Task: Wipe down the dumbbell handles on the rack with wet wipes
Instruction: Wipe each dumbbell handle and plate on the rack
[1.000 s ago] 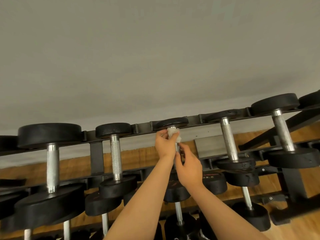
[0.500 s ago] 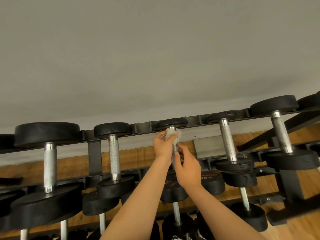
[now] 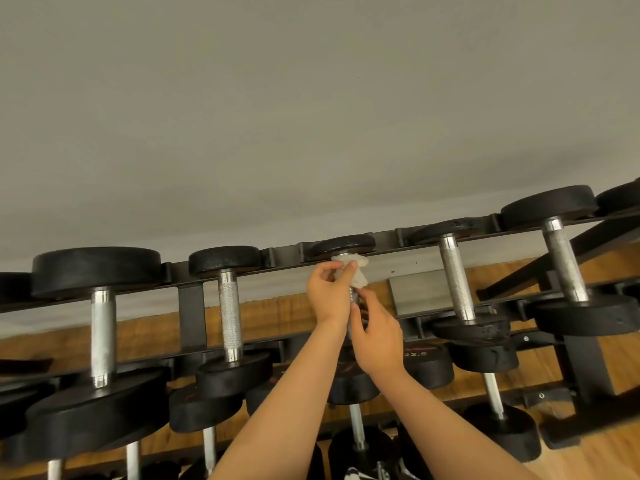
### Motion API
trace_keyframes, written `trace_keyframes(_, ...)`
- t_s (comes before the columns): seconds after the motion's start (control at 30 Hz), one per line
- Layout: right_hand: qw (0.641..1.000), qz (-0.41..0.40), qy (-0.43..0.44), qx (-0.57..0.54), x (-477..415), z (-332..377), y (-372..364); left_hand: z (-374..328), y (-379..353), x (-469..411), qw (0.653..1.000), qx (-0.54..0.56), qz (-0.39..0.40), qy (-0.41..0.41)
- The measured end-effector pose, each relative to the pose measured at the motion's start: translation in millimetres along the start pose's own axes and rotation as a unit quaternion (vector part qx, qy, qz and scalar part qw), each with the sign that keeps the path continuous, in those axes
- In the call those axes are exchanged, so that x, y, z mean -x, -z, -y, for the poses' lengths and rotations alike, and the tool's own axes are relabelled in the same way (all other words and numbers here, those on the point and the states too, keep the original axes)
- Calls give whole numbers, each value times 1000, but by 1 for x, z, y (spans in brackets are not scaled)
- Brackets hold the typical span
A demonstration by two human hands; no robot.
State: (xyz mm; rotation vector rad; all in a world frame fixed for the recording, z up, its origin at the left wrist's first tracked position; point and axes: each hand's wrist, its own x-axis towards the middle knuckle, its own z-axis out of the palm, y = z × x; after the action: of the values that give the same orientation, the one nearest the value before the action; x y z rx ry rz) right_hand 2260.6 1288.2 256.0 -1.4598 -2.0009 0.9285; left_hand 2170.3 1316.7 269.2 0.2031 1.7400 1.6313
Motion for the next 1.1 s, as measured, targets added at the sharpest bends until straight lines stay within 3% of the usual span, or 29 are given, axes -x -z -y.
trace_keyframes(0.17, 1000, -6, 2, -14, 1, 0, 0, -9, -14, -12, 997, -20, -37, 68)
trace_keyframes(0.4, 1000, -2, 1, -12, 0, 1, -1, -1, -9, -8, 995, 7, -90, 30)
trace_keyframes(0.6, 1000, 2, 2, -10, 1, 2, 2, -1, -8, -8, 996, -8, 7, 91)
trace_keyframes(0.77, 1000, -3, 6, 9, 1, 1, 2, 1, 1, -9, 996, -42, -71, 34)
trace_keyframes(0.9, 1000, -4, 10, 6, 0, 0, 0, -7, -3, -16, 996, -57, -2, 68)
trace_keyframes(1.03, 1000, 0, 6, 2, 1, 1, 1, -1, 9, -17, 995, -86, -37, 24)
trace_keyframes(1.1, 1000, 1, 7, 2, 1, 2, 1, 0, 12, -15, 996, -90, -17, 13)
